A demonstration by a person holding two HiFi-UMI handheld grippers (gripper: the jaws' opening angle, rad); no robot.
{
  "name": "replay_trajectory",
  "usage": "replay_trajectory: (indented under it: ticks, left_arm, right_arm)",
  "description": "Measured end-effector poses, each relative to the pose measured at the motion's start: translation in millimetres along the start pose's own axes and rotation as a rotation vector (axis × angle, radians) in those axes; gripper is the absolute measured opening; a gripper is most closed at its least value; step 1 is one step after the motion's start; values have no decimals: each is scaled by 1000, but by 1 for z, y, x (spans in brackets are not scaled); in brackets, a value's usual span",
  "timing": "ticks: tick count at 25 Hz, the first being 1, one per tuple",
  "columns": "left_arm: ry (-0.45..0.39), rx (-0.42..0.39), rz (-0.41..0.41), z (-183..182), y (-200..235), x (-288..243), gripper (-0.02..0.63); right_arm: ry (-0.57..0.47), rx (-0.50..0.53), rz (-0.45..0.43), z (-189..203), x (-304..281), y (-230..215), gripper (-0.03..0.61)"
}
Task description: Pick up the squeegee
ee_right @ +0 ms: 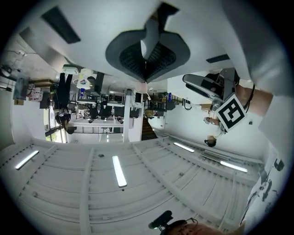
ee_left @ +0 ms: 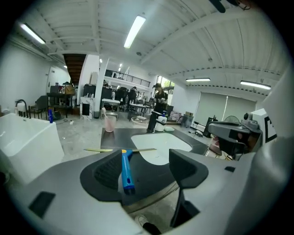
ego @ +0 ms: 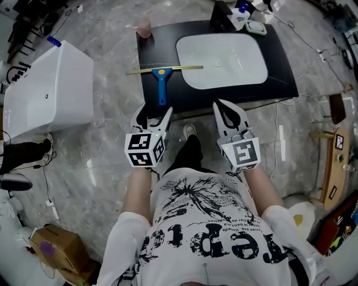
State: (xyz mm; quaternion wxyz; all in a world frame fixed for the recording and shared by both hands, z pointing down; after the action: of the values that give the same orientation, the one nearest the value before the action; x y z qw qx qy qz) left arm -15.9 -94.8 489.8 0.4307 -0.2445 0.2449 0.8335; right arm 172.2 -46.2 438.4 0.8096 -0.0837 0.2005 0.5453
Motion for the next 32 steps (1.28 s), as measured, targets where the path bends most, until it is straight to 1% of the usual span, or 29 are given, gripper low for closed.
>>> replay_trajectory:
  ticks: [2,5,7,9,14,17,20,22,24,26,29,32]
  left_arm:
    - [30,27,-13,-9,14,-32,316]
    - [114,28,-55,-14,35,-78,318]
    - [173,32,-77,-13,49,-106,316]
    - [220,55,-97,-11,65,-132,316]
    - [314,96,-124,-5,90,-184,316]
    - [342,113,-129,-5,97,-203,311]
    - [365,129,-136,-4,100,-216,290]
    - [355,154,-170,-4,101,-221,278]
    - [344,158,-232,-2,104,-223,233]
    - [341,154,-277,4,107,-225,191]
    - [352,167,-294,5,104,-225,142]
    - [372,192,-292,1,98,-221,141]
  right_arm:
    - [23,-5,-13,-1,-29,-20,14]
    - [46,-6,-32,-6,-74,-47,14]
    - [50,-16,-48,-10,-102,-62,14]
    - [56,-22,-59,-13,-127,-75,14]
    - [110,-35,-85,-5,-179,-97,14]
    - [134,-45,-95,-4,-197,-106,14]
    - [144,-49,-108,-6,-210,-110,14]
    - [151,-43,-120,-7,-216,-113,14]
    - [156,-40,-132,-7,-218,-115,14]
    - [159,-40,-137,-5,-219,-118,14]
    - [161,-38,-140,-4,-216,-123,14]
    - [154,-29,-154,-9,-208,-128,14]
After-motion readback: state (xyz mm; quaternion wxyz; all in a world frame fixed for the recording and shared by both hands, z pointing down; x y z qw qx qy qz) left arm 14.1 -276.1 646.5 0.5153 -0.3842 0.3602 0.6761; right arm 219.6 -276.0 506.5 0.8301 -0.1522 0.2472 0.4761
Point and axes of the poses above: the fingertips, and each gripper's own axes: x backward along the fingers, y to its left, z out of its underside, the point moved 4 cm from there along x, backward along the fingers, and after that the axes turned 12 degrees about y, right-handed, at the moved point
